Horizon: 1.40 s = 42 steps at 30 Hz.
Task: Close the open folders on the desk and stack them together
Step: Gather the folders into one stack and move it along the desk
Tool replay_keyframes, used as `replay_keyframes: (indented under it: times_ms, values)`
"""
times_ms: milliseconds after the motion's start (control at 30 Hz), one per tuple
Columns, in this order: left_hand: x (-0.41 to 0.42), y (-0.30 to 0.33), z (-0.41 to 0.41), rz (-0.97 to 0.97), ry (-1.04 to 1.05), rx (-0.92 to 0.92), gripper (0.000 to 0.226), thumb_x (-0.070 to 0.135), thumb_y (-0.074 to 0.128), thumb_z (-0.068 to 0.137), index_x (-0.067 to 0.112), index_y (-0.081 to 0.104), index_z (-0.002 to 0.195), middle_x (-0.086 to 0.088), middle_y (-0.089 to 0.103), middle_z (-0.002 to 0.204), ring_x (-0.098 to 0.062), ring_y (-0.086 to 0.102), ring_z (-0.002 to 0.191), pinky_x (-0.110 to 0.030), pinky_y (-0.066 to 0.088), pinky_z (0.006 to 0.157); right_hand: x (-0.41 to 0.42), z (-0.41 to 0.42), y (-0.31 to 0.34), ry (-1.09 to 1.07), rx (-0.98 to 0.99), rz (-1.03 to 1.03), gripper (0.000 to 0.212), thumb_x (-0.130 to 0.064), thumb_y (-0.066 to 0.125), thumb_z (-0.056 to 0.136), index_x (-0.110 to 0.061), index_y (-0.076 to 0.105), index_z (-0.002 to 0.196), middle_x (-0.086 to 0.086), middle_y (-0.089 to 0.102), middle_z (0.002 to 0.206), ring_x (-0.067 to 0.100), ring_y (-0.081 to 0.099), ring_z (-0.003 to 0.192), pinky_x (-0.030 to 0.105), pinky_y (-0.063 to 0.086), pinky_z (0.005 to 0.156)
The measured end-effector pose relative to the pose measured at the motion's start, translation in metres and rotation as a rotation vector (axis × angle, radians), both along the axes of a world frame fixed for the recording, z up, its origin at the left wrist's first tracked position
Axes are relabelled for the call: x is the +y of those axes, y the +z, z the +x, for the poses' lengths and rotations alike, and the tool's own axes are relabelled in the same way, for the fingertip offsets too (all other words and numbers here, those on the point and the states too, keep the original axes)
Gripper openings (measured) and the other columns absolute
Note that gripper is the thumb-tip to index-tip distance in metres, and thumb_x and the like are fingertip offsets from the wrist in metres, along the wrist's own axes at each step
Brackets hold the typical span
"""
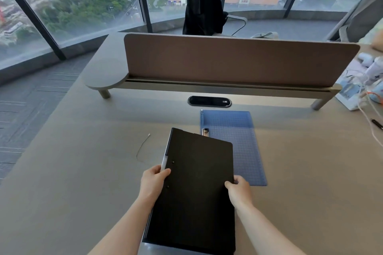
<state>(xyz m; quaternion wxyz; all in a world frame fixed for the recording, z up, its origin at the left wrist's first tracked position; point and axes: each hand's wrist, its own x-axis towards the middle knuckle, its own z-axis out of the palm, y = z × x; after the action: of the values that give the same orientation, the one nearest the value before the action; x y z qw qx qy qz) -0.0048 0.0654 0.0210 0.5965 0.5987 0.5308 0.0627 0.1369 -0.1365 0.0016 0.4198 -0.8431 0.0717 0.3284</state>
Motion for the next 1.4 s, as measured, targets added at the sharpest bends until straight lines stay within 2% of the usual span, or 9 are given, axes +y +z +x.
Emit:
replay_keyframes:
  times_ms: [133, 367, 500, 567, 733, 900, 1000, 1133, 1400]
  values:
    - [0.0, -0.004, 0.003, 0.139, -0.062, 0.088, 0.015, 0.022, 0.064, 0.089, 0.012, 0.075, 0.085, -0.013, 0.075, 0.083, -0.029, 0.071, 0.081, -0.044, 0.058, 0.077, 0.003, -0.004, 0.001, 0.037, -0.021, -0.087, 0.008, -0.014, 0.057, 0.093, -0.017, 0.061, 0.099, -0.001, 0.067, 0.094, 0.014, 0.063, 0.079, 0.026, 0.044, 0.055]
    - [0.004, -0.012, -0.003, 0.281, -0.115, 0.198, 0.036, 0.039, 0.061, 0.087, 0.004, 0.07, 0.081, -0.013, 0.071, 0.083, -0.03, 0.067, 0.078, -0.041, 0.055, 0.07, 0.01, -0.005, 0.004, 0.041, -0.016, -0.125, 0.014, -0.008, 0.052, 0.088, -0.018, 0.061, 0.093, 0.001, 0.068, 0.089, 0.02, 0.065, 0.076, 0.029, 0.048, 0.057]
    - [0.002, -0.012, -0.004, 0.333, -0.126, 0.215, 0.037, 0.042, 0.06, 0.091, 0.018, 0.071, 0.117, -0.001, 0.072, 0.111, -0.018, 0.065, 0.096, -0.034, 0.051, 0.078, 0.011, -0.005, 0.004, 0.013, 0.007, -0.128, 0.013, -0.007, 0.052, 0.087, -0.014, 0.062, 0.091, 0.004, 0.068, 0.086, 0.023, 0.065, 0.075, 0.03, 0.047, 0.059]
    - [0.003, -0.012, -0.004, 0.336, -0.137, 0.249, 0.042, 0.044, 0.059, 0.09, 0.019, 0.068, 0.123, 0.0, 0.071, 0.114, -0.017, 0.065, 0.097, -0.033, 0.051, 0.078, 0.011, -0.005, 0.002, -0.011, 0.015, -0.128, 0.011, -0.007, 0.052, 0.086, -0.012, 0.062, 0.088, 0.004, 0.067, 0.082, 0.022, 0.064, 0.071, 0.029, 0.046, 0.057]
    - [0.008, -0.02, -0.003, 0.152, -0.19, 0.386, 0.062, 0.066, 0.057, 0.074, 0.019, 0.06, 0.114, -0.003, 0.068, 0.107, -0.022, 0.065, 0.093, -0.036, 0.051, 0.075, 0.012, -0.002, 0.002, -0.079, 0.051, -0.115, 0.013, -0.003, 0.053, 0.084, -0.009, 0.054, 0.072, 0.005, 0.053, 0.067, 0.021, 0.052, 0.059, 0.029, 0.04, 0.055]
    - [0.015, -0.026, -0.001, 0.042, -0.174, 0.367, 0.061, 0.065, 0.063, 0.077, 0.004, 0.062, 0.084, -0.008, 0.065, 0.075, -0.021, 0.061, 0.067, -0.034, 0.048, 0.064, 0.013, 0.002, 0.002, -0.131, 0.107, -0.125, 0.009, -0.006, 0.058, 0.09, -0.008, 0.053, 0.082, 0.006, 0.054, 0.075, 0.02, 0.052, 0.065, 0.039, 0.053, 0.078]
    - [0.016, -0.029, -0.001, -0.033, -0.162, 0.387, 0.075, 0.071, 0.065, 0.071, 0.0, 0.072, 0.091, -0.013, 0.072, 0.081, -0.025, 0.068, 0.072, -0.036, 0.053, 0.068, 0.013, 0.001, -0.002, -0.123, 0.119, -0.118, 0.003, -0.006, 0.059, 0.089, -0.003, 0.058, 0.087, 0.009, 0.059, 0.083, 0.023, 0.056, 0.071, 0.041, 0.054, 0.082]
    - [0.012, -0.027, 0.0, -0.088, -0.138, 0.385, 0.078, 0.077, 0.065, 0.057, 0.008, 0.071, 0.091, -0.011, 0.074, 0.089, -0.027, 0.071, 0.081, -0.043, 0.059, 0.082, 0.011, -0.007, -0.004, -0.1, 0.08, -0.076, 0.01, -0.009, 0.057, 0.09, -0.006, 0.065, 0.095, 0.009, 0.068, 0.094, 0.023, 0.063, 0.08, 0.035, 0.052, 0.071]
    - [0.01, -0.026, 0.005, -0.196, -0.042, 0.322, 0.095, 0.079, 0.066, 0.046, 0.008, 0.067, 0.109, -0.012, 0.071, 0.102, -0.032, 0.068, 0.094, -0.049, 0.055, 0.094, 0.011, -0.013, -0.002, -0.18, 0.107, 0.076, 0.016, -0.014, 0.055, 0.095, -0.016, 0.051, 0.111, 0.001, 0.062, 0.103, 0.016, 0.058, 0.086, 0.034, 0.047, 0.069]
